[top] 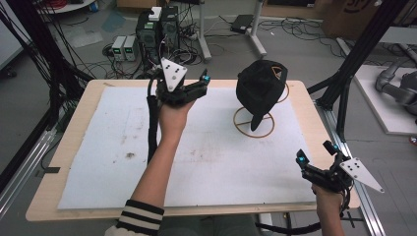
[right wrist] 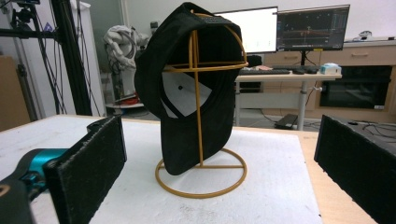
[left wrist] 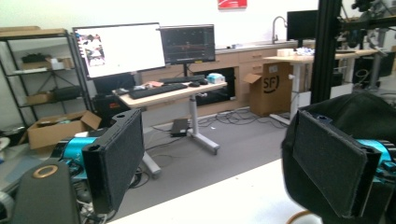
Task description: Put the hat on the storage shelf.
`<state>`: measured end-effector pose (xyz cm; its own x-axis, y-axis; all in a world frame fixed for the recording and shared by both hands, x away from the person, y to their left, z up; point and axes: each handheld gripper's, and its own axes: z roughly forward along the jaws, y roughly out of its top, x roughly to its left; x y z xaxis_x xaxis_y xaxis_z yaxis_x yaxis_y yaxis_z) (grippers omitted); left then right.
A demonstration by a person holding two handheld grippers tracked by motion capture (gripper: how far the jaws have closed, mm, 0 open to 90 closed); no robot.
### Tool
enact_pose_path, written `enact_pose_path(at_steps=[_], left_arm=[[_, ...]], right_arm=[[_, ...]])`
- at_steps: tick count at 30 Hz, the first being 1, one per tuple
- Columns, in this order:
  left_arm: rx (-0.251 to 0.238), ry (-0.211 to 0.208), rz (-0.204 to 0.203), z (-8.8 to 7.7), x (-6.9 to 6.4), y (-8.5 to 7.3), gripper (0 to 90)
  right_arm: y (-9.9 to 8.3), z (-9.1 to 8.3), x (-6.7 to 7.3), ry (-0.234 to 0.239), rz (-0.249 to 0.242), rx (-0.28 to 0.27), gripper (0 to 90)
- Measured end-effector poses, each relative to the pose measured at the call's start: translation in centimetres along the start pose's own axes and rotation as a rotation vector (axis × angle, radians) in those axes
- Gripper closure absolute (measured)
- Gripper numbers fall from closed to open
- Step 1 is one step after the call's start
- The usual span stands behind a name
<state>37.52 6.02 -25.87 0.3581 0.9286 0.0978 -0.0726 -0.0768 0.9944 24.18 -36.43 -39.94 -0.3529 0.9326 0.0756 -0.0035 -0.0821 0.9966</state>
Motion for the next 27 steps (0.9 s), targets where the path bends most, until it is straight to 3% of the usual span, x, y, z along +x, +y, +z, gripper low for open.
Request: enact_pose_path(at_steps=[9,18,27], left_arm=[[-0.002,0.017,-0.007,-3.3,2.7,-1.1,17.6],[-0.002,0.009,0.004,-6.7,4.6,-2.3,17.6],[-0.006,0.021,0.003,-10.4,6.6,-4.5,17.7]], right_arm=[[0.1,0.6,0.4,0.000,-0.007,-0.004,1.7],[0.2,1.2,0.8,0.009,-0.005,-0.009,3.6],[0.1,1.6,1.1,0.019,-0.026,-0.003,3.5]])
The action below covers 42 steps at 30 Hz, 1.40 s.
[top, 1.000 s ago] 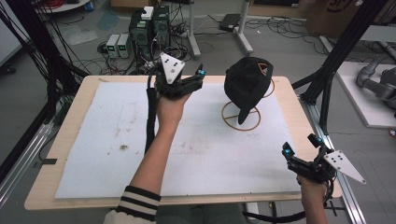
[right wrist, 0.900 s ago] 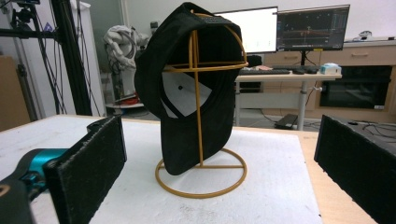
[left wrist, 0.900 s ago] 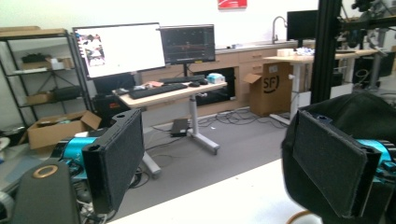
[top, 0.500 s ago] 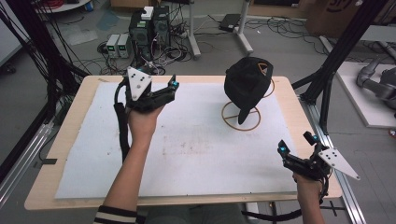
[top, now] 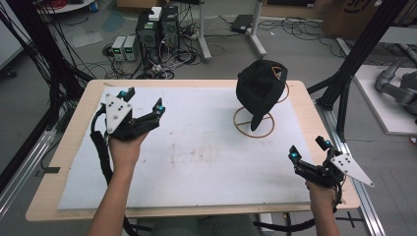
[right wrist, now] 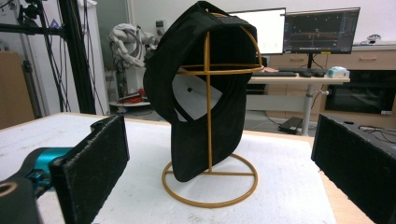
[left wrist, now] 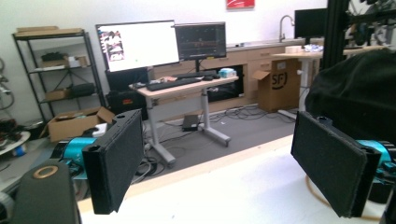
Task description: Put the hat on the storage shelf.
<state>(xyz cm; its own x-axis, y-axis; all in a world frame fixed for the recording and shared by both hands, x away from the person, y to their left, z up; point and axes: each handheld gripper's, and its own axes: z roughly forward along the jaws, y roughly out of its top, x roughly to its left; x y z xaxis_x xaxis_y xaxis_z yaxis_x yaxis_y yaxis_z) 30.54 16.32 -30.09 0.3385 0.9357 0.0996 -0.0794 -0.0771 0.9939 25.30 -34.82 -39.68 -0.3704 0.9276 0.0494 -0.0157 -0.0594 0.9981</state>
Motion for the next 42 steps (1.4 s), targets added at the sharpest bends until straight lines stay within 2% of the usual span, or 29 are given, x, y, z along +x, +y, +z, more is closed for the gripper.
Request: enact_pose_path(at_steps=[7,13,16,20,28,31,37,42], left_arm=[[0.016,0.018,-0.020,-2.6,1.8,-1.4,17.5],[0.025,0.009,-0.006,-4.3,2.4,-2.7,17.3],[0.028,0.016,-0.020,-4.9,2.8,-3.4,17.2],[0.022,0.025,-0.012,-5.8,3.2,-4.4,17.1],[0.026,0.024,-0.007,-6.7,4.0,-6.3,16.9],[0.028,0.028,-0.028,-7.0,4.2,-6.7,15.9],[0.054,0.042,-0.030,-7.4,4.4,-7.5,15.8],[0.065,0.062,-0.059,-7.7,5.4,-8.8,15.8]], right_arm=[[-0.1,0.1,0.2,0.000,-0.002,0.003,3.4],[-0.2,0.4,0.4,0.006,-0.003,0.004,3.3],[-0.2,0.6,0.6,0.009,-0.002,0.007,3.3],[-0.3,0.9,0.8,0.011,-0.004,0.009,3.3],[-0.5,1.4,1.0,0.012,0.007,0.014,3.3],[-0.5,1.5,0.9,0.015,0.003,0.011,3.3],[-0.8,1.8,0.9,0.008,0.009,0.017,3.3],[-1.3,2.0,0.7,0.001,0.015,0.029,3.4]])
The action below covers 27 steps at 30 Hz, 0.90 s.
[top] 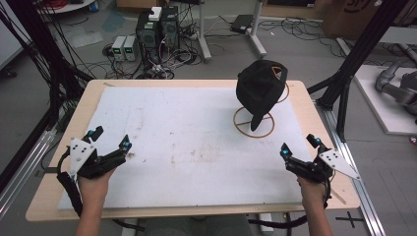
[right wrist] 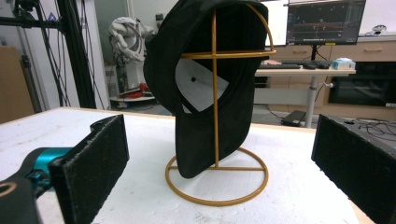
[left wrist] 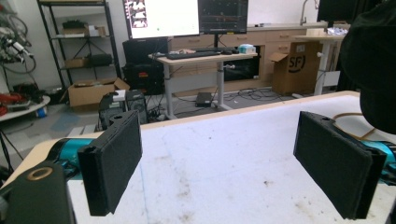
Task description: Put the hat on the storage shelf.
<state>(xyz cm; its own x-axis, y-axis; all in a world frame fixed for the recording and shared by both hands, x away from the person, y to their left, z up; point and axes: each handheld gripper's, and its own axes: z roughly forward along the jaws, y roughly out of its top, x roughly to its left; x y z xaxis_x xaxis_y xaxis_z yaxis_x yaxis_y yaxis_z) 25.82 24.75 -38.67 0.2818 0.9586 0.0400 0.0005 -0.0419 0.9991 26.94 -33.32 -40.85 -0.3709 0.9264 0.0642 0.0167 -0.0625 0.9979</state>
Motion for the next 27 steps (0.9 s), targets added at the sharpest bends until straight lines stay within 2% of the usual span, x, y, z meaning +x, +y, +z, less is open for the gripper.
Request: enact_pose_path(at_steps=[8,13,19,27], left_arm=[[-0.020,0.008,-0.023,-0.76,0.97,-0.55,15.8],[-0.033,0.005,-0.024,-0.89,1.04,-0.54,15.8],[-0.029,0.002,-0.036,-0.71,1.17,-0.84,15.8],[-0.027,0.008,-0.033,-0.65,1.15,-0.93,15.8]], right_arm=[[-0.12,0.43,0.15,0.001,-0.006,-0.002,3.4],[-0.19,0.61,0.24,0.005,-0.009,-0.004,3.4],[-0.17,0.58,0.17,0.000,-0.010,-0.009,3.4],[-0.18,0.50,-0.03,-0.006,-0.006,-0.010,3.3]])
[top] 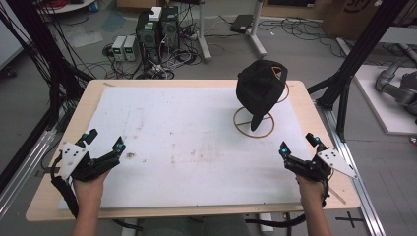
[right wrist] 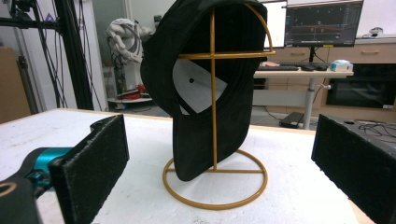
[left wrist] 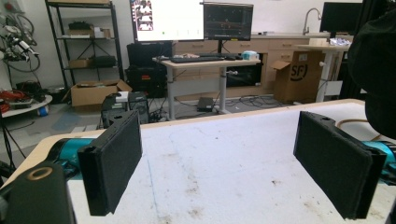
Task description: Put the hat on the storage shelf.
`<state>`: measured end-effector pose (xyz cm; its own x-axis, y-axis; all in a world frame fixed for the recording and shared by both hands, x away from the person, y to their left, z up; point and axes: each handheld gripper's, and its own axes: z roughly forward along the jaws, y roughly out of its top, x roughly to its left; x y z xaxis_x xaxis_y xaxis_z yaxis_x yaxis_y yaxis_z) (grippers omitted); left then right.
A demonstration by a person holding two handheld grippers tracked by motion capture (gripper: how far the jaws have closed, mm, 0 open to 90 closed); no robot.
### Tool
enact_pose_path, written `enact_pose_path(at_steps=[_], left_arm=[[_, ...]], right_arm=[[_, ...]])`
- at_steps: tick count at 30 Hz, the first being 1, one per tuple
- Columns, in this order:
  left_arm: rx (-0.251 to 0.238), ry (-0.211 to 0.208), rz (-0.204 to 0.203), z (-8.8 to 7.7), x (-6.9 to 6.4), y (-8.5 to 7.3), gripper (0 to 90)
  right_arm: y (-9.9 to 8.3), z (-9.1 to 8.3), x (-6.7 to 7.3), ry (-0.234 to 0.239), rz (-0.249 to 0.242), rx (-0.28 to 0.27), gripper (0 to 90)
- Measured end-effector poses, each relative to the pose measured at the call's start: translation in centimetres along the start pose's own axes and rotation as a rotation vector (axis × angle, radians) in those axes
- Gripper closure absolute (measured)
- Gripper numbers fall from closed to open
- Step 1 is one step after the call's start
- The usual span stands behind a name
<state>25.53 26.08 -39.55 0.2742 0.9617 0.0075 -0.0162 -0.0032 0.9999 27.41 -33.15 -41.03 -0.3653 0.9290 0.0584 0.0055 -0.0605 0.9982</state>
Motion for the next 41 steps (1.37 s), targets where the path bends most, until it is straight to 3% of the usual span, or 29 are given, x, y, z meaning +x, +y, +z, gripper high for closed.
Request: enact_pose_path(at_steps=[41], left_arm=[[-0.008,0.007,-0.001,-0.17,0.05,0.09,15.5]], right_arm=[[0.16,-0.16,0.05,-0.003,-0.002,-0.008,3.4]])
